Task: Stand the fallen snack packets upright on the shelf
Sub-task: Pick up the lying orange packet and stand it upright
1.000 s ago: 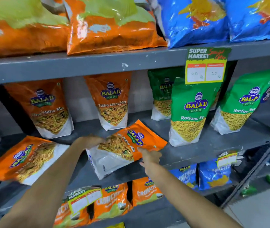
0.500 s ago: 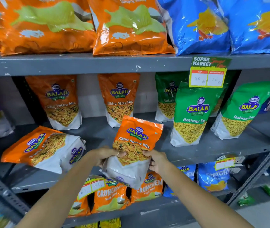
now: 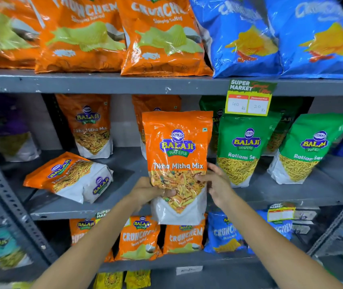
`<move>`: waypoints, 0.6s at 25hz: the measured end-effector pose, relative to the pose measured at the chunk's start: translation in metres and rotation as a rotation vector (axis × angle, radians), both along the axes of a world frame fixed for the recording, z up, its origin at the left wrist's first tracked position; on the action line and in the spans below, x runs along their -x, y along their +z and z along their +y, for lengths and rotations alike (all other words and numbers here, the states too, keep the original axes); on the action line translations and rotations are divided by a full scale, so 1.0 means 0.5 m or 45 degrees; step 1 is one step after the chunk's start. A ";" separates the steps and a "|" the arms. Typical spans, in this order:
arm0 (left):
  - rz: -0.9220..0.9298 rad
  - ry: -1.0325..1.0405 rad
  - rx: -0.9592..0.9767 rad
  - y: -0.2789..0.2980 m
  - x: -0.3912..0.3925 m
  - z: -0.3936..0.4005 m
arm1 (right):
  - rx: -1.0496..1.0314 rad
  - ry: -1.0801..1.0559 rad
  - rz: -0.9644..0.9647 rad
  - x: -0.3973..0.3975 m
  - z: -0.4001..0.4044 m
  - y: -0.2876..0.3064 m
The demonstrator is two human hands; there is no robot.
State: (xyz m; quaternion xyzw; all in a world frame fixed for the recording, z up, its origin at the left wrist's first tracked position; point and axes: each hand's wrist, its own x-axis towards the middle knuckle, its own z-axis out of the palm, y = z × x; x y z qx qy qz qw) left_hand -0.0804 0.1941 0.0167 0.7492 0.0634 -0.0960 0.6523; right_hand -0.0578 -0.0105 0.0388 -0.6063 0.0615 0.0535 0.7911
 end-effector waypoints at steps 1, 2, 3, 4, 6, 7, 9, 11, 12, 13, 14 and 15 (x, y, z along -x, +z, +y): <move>-0.016 -0.014 0.002 0.005 -0.001 -0.001 | 0.000 0.016 -0.025 -0.002 -0.004 0.004; -0.031 -0.018 -0.002 0.009 -0.004 0.000 | -0.001 0.032 -0.046 -0.006 -0.006 0.008; -0.035 -0.011 -0.006 0.011 -0.007 0.001 | -0.006 0.045 -0.061 -0.010 -0.007 0.009; -0.035 0.004 -0.009 0.014 -0.010 0.002 | -0.007 0.047 -0.066 -0.014 -0.006 0.009; -0.041 0.048 -0.022 0.011 -0.020 0.001 | 0.021 0.016 -0.063 -0.027 -0.001 0.005; -0.045 0.079 -0.029 0.007 -0.027 0.001 | 0.044 0.001 -0.061 -0.034 0.004 0.001; -0.040 0.181 -0.009 -0.002 -0.048 0.002 | 0.123 -0.025 -0.069 -0.052 0.023 -0.008; -0.028 0.286 0.000 -0.009 -0.072 0.005 | 0.201 -0.088 -0.072 -0.076 0.045 -0.018; -0.032 0.313 -0.007 -0.013 -0.085 0.007 | 0.218 -0.124 -0.070 -0.089 0.055 -0.022; -0.045 0.331 -0.013 -0.017 -0.098 0.008 | 0.230 -0.151 -0.066 -0.102 0.063 -0.025; -0.068 0.348 -0.021 -0.019 -0.108 0.009 | 0.244 -0.166 -0.064 -0.113 0.070 -0.027; -0.095 0.367 -0.033 -0.022 -0.118 0.010 | 0.259 -0.173 -0.070 -0.123 0.074 -0.030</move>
